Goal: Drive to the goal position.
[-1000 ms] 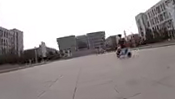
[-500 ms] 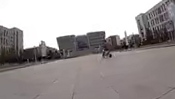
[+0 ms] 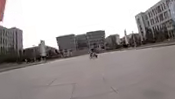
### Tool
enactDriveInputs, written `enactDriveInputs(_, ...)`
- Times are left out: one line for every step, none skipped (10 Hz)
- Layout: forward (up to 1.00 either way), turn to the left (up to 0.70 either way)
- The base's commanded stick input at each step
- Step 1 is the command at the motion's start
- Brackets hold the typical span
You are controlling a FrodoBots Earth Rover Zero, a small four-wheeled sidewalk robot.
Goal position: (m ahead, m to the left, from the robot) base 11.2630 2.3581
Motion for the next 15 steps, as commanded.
enactDriveInputs(0.6, 0.0)
enactDriveInputs(0.6, 0.0)
enactDriveInputs(0.6, 0.0)
enactDriveInputs(0.6, 0.0)
enactDriveInputs(0.6, 0.0)
enactDriveInputs(0.6, 0.0)
enactDriveInputs(0.6, 0.0)
enactDriveInputs(0.6, 0.0)
enactDriveInputs(0.6, 0.0)
enactDriveInputs(0.6, 0.0)
enactDriveInputs(0.6, 0.0)
enactDriveInputs(0.6, 0.0)
enactDriveInputs(0.6, 0.0)
enactDriveInputs(0.6, 0.0)
enactDriveInputs(0.6, 0.0)
